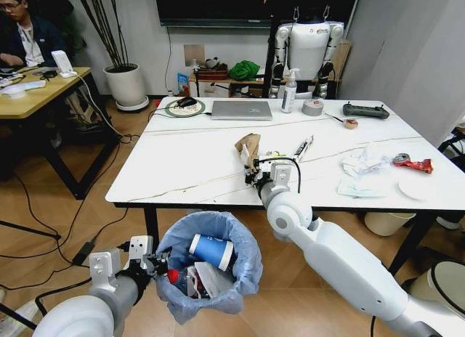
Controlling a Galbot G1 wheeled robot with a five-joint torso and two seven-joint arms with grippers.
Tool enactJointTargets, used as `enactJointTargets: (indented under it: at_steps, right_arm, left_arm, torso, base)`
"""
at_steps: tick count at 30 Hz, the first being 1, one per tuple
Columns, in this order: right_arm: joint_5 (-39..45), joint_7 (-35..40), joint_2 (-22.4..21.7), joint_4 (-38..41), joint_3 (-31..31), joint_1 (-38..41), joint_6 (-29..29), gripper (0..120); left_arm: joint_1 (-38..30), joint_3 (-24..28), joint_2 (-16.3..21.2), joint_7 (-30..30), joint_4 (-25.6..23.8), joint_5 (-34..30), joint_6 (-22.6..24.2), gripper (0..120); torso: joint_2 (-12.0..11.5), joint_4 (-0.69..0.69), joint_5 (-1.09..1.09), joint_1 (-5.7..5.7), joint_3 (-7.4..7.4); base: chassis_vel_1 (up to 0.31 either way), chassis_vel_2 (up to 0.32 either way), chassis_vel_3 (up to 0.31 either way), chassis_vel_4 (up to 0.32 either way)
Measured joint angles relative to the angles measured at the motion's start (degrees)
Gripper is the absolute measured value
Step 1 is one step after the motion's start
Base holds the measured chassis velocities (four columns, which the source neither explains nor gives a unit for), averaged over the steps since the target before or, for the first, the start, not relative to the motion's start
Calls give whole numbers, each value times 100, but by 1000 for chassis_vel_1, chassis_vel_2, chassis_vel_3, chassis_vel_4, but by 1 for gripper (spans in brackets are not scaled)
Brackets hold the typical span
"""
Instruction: Pick up the trash bin and place the trash from the table into it.
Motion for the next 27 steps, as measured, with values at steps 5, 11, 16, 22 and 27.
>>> enactJointTargets:
  at_steps: [5, 11, 16, 22, 27]
  right_arm:
    - [13, -266, -254, 411, 109, 30, 90, 1]
    - [213, -780, -794, 1111, 288, 156, 201, 1]
    - [944, -1330, -1230, 1994, 386, 230, 240, 1]
    - [1557, -2592, -1955, 2812, 542, 64, 241, 1]
    - [1495, -3474, -2717, 3327, 592, -414, 237, 1]
  left_arm:
    - [48, 4, -44, 1, 0, 37, 0, 2]
    - [43, 22, -69, 7, 0, 54, 0, 2]
    - [46, 22, -76, 9, 0, 58, 0, 2]
    - [42, 27, -104, 9, 0, 59, 0, 2]
    - [21, 34, -112, 10, 0, 50, 0, 2]
  torso:
    - [0, 0, 0, 0, 0]
    - [0, 0, 1, 0, 0]
    - [1, 1, 0, 0, -1]
    - [1, 0, -1, 0, -1]
    - [1, -1, 1, 0, -1]
  base:
    - [0, 0, 0, 0]
    - [0, 0, 0, 0]
    - [0, 0, 0, 0]
    - [0, 0, 0, 0]
    - [0, 0, 0, 0]
